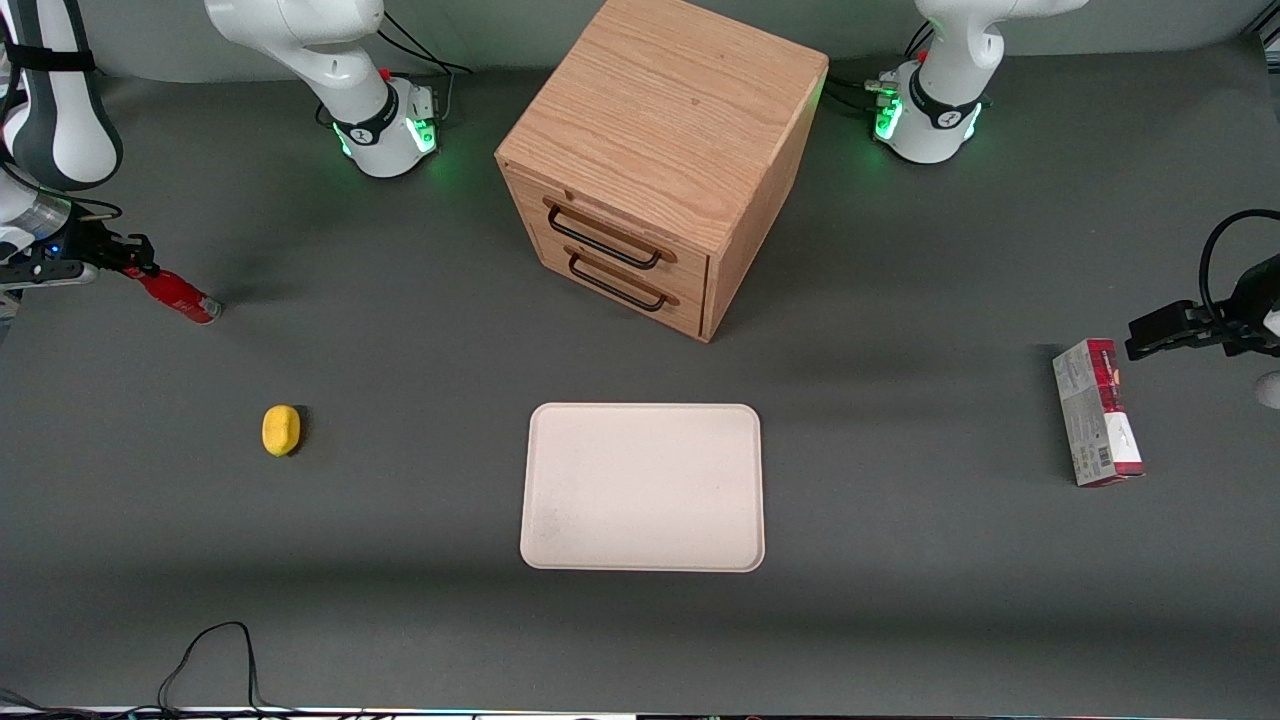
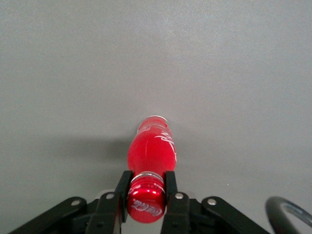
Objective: Place coke bottle on tray
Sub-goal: 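Lift the held bottle and carry it toward the white tray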
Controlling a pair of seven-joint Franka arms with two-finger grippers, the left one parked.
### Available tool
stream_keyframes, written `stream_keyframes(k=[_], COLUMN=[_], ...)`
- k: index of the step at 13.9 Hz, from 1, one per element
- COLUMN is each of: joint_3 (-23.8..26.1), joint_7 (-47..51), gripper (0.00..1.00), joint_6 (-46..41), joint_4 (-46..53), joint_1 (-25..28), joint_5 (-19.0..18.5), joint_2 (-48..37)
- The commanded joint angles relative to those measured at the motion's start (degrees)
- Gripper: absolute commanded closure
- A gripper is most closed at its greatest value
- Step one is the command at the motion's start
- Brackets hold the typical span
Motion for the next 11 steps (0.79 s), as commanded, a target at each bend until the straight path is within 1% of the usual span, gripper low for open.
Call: stream_keyframes(k=[1, 3, 5, 6, 8, 11], joint_3=[0.0, 0.1, 0.2, 0.2, 0.2, 0.2], joint_7=[-1.1, -0.4, -0.3, -0.3, -0.8, -0.6], gripper=[0.76, 0.76, 0.76, 0.76, 0.76, 0.76], joint_6=[-4.9, -15.7, -28.5, -34.0, -42.3, -51.5], joint_4=[4.1, 12.4, 23.5, 28.6, 38.3, 50.4], joint_1=[0.9, 5.0, 7.2, 8.8, 10.6, 13.5], joint_5=[0.9, 1.0, 3.8, 4.2, 4.3, 4.5], joint_2=[-0.9, -1.9, -1.3, -1.0, -1.0, -0.7])
